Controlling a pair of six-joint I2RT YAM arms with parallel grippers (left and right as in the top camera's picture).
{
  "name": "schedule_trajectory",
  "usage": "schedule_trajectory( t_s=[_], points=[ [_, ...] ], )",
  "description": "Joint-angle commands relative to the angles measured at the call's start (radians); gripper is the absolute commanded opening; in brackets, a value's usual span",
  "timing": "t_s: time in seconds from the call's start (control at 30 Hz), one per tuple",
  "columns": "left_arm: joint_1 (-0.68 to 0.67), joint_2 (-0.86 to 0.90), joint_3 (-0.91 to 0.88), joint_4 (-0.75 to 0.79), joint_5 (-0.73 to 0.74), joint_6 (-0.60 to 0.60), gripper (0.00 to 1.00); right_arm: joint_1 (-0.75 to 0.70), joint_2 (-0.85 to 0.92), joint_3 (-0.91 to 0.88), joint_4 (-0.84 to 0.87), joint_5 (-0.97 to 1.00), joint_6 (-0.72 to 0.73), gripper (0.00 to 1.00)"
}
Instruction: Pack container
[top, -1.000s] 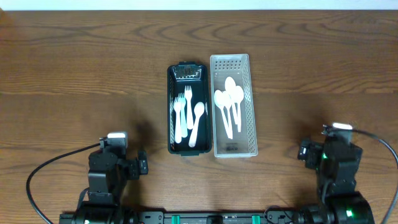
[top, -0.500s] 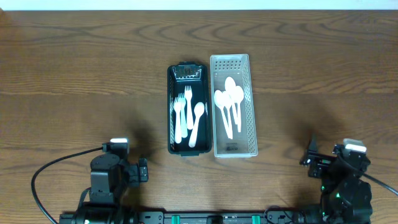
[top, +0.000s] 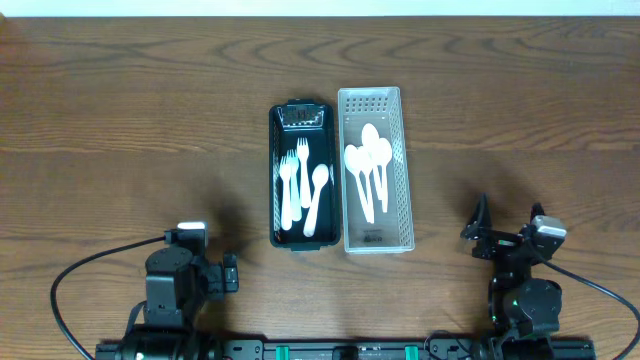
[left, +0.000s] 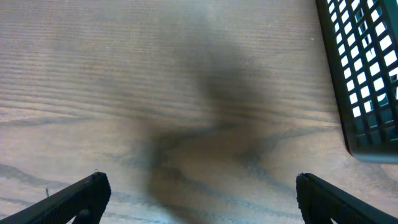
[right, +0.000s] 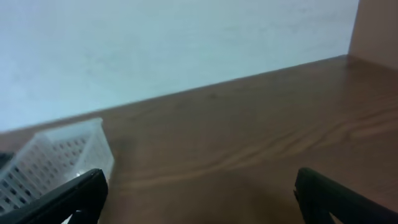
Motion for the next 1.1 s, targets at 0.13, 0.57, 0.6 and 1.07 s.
schedule_trajectory(
  t_s=[0.13, 0.57, 0.6, 1.07],
  points=[
    [-0.005, 0.000, 0.004, -0.003, 0.000, 0.006, 0.98, 0.028, -0.006, -0.005, -0.006, -0.096, 0.052, 0.99],
    [-0.005, 0.000, 0.003, -0.003, 0.000, 0.006, 0.98, 0.028, -0.006, -0.005, -0.006, -0.096, 0.052, 0.99],
    [-0.005, 0.000, 0.003, -0.003, 0.000, 0.006, 0.98, 0.028, -0.006, -0.005, -0.006, -0.096, 0.052, 0.99],
    [0.013, -0.027, 0.004, 0.018, -0.053, 0.007, 0.98, 0.028, -0.006, -0.005, -0.006, -0.096, 0.052, 0.99]
  ],
)
